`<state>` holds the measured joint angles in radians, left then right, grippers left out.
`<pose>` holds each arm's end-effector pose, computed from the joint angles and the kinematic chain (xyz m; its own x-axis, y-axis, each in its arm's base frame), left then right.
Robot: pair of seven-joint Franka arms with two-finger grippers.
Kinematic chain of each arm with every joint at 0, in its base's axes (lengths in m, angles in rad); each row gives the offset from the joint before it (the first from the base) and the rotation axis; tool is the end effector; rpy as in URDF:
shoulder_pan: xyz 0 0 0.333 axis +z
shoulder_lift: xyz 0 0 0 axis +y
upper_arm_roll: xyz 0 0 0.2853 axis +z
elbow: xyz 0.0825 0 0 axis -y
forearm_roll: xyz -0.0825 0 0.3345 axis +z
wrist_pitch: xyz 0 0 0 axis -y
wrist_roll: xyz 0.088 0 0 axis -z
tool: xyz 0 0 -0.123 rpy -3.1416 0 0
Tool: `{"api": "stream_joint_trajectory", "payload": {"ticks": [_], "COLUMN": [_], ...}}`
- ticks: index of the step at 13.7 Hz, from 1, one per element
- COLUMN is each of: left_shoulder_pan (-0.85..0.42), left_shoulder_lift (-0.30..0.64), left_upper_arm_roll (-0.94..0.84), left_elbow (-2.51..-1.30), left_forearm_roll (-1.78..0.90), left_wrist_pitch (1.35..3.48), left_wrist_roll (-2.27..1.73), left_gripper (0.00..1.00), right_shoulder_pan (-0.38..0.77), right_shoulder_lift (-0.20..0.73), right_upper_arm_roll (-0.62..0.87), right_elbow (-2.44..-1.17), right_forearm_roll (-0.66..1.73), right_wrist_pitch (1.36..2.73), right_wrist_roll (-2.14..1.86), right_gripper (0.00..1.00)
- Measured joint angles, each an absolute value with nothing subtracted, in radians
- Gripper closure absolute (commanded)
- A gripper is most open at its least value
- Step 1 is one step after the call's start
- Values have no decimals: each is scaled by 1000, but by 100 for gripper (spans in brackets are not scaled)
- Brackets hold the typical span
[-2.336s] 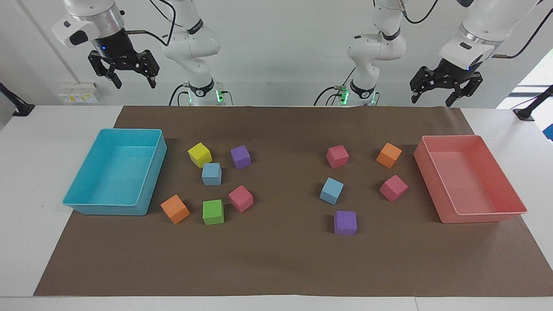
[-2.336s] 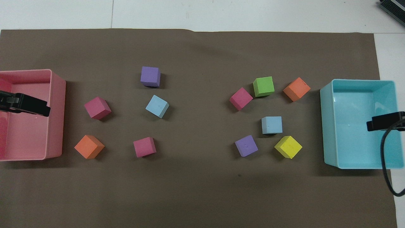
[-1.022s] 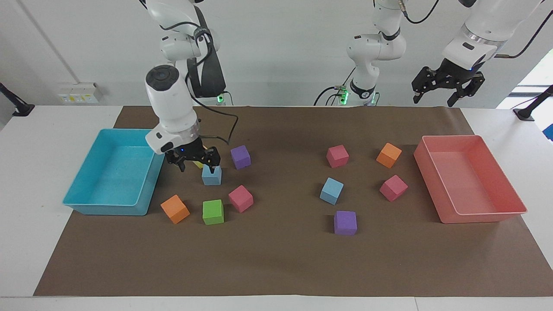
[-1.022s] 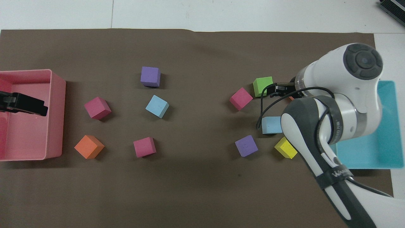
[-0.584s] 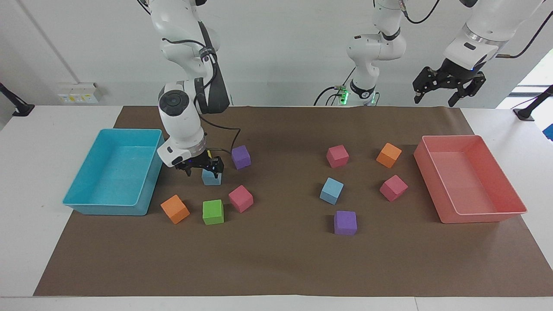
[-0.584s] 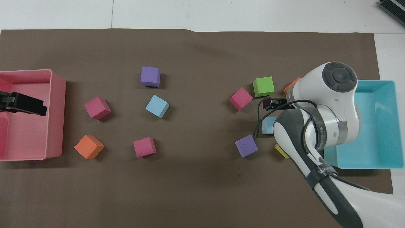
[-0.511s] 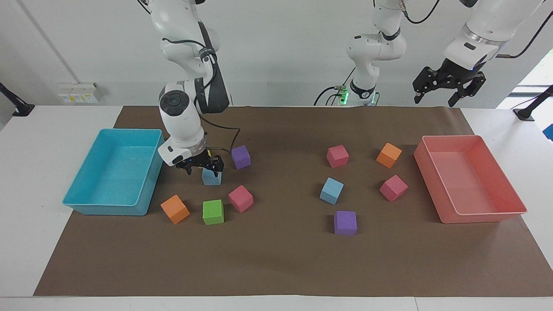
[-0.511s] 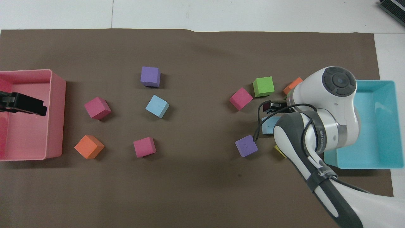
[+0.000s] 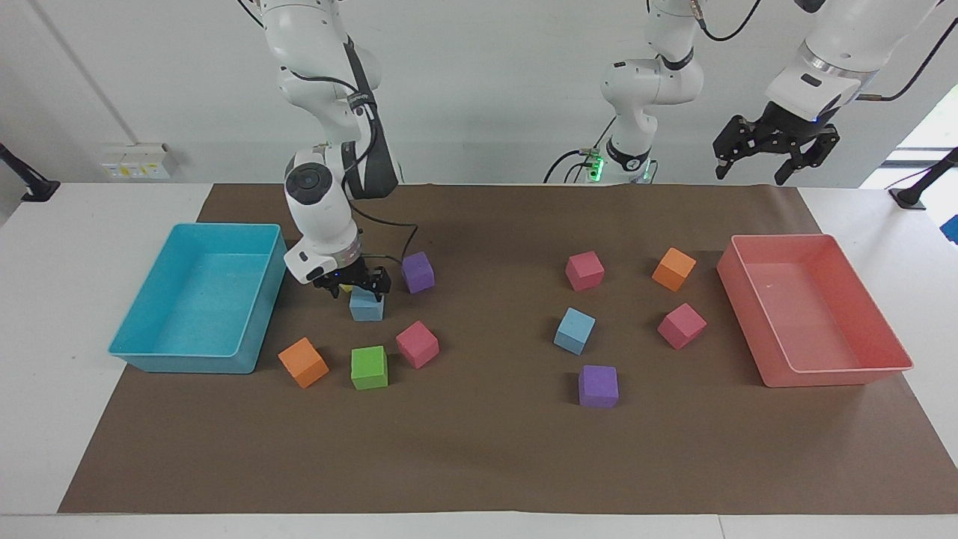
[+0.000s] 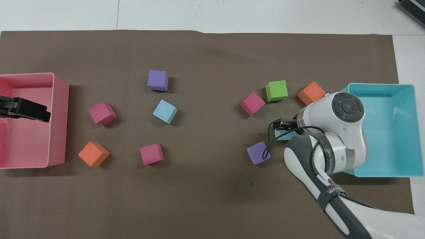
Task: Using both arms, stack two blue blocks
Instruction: 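Grasp the light blue cube with the right gripper and lift it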
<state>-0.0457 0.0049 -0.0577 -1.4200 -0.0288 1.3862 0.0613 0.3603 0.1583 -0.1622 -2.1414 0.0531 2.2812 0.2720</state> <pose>0.4830 -0.0540 0.6219 0.9849 -0.1691 -0.0368 -0.1680 -0.9853 0.0311 0.5061 0.1042 0.3169 0.9941 -0.1068 -0.0195 -0.1070 -0.9942 -0.0093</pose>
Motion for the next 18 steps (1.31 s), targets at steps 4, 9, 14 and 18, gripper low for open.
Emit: {"api": "stream_joint_trajectory", "payload": {"ticks": [4, 9, 14, 18], "left_shoulder_pan": [-46, -46, -46, -46], "left_shoulder_lift": [5, 5, 5, 5], "left_upper_arm_roll": [-58, -57, -57, -56], "left_elbow": [-1420, -1420, -1420, -1420], "left_forearm_roll": [-29, -29, -29, -29], "left_wrist_pitch": [1386, 1386, 1386, 1386], "left_wrist_roll": [61, 61, 61, 61], "left_gripper": [0, 0, 0, 0], "right_shoulder_pan": [374, 374, 374, 374], "right_shoulder_lift": [158, 158, 158, 157], "right_upper_arm_roll": [-160, -161, -162, -162], "right_elbow": [-2190, -2217, -2226, -2221], "right_forearm_roll": [53, 53, 53, 53], "right_wrist_pitch": [2321, 2330, 2331, 2331], "right_wrist_roll": [268, 246, 192, 192], "right_gripper": [0, 0, 100, 100]}}
